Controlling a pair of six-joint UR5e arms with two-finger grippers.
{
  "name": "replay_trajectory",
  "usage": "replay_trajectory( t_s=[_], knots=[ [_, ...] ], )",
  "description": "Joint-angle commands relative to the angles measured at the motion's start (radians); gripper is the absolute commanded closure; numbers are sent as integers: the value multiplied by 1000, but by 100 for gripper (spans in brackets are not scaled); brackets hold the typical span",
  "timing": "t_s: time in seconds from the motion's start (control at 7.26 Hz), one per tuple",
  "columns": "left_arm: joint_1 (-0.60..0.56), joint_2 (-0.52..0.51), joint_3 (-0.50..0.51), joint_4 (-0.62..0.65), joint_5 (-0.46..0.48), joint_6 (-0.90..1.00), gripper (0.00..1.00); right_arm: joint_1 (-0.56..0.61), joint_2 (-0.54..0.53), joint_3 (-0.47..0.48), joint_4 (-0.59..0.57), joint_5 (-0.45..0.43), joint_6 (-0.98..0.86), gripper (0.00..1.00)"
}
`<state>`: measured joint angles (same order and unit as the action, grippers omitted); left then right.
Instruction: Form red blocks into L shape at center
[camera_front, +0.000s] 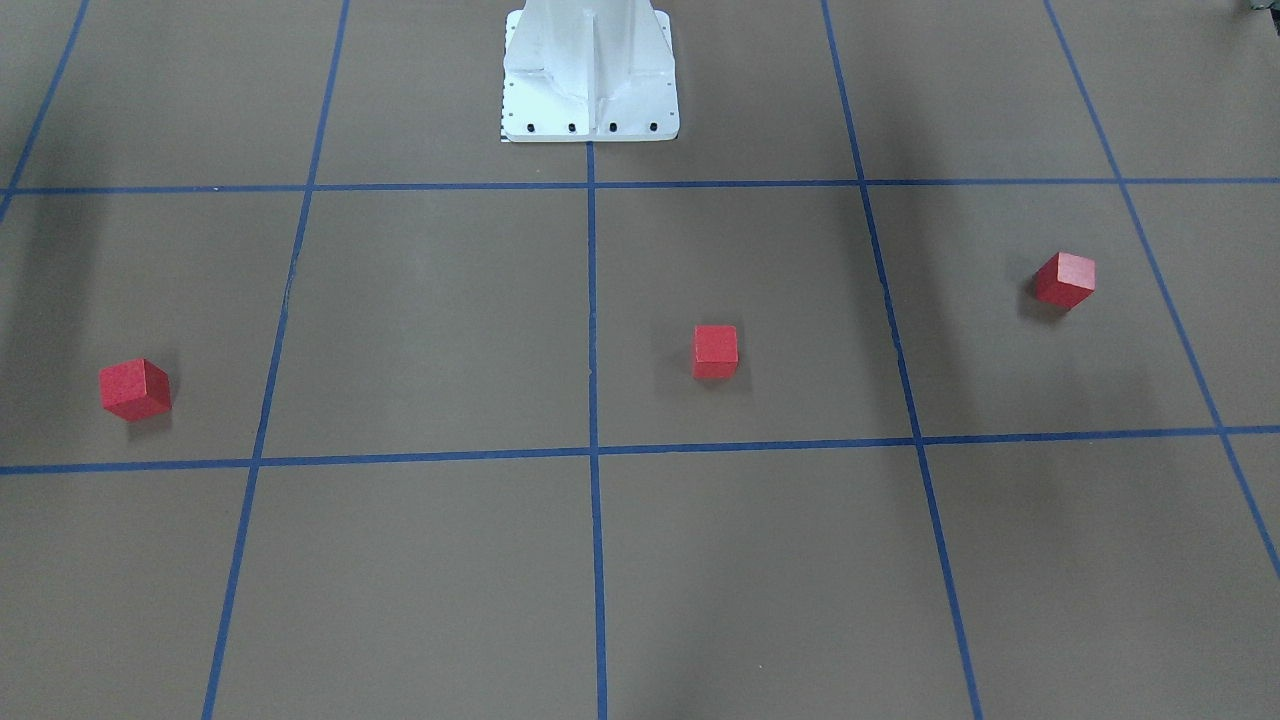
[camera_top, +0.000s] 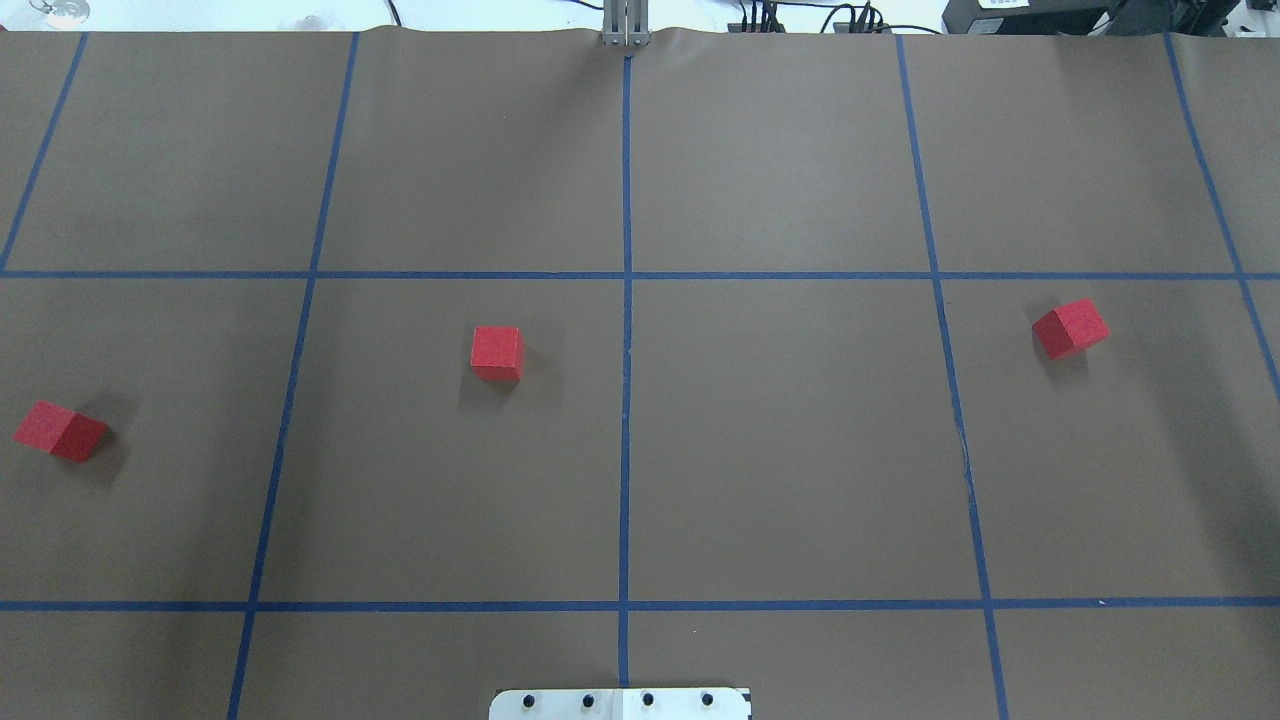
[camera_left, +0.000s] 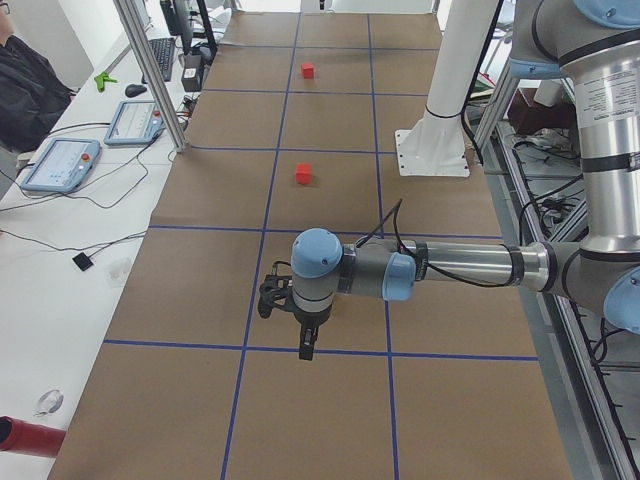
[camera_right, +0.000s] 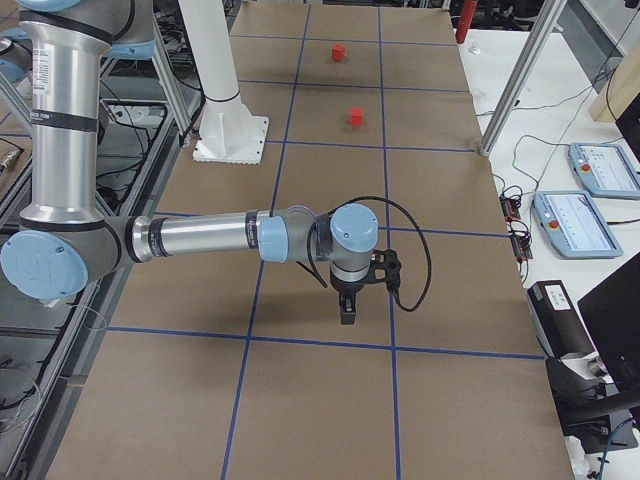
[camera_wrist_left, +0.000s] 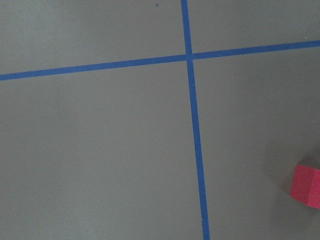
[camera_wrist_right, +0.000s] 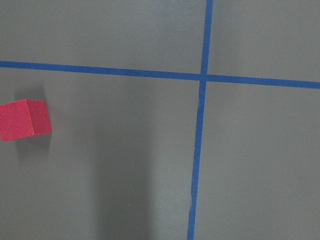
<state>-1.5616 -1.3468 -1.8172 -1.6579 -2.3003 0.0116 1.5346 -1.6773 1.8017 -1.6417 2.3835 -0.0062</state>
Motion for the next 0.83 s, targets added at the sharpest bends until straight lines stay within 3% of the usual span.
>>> replay_trajectory(
  t_s=[0.0, 0.41, 0.69],
  knots=[
    [0, 0, 1, -2, -1, -1, 0, -1, 2, 2, 0, 0, 0, 1],
    [0, -5, -7, 0, -13, -2, 0, -1, 11, 4, 2, 2, 2, 1],
    [3, -32, -4, -5, -94, -13, 0, -1, 25, 2, 2, 2, 3, 1]
  ],
)
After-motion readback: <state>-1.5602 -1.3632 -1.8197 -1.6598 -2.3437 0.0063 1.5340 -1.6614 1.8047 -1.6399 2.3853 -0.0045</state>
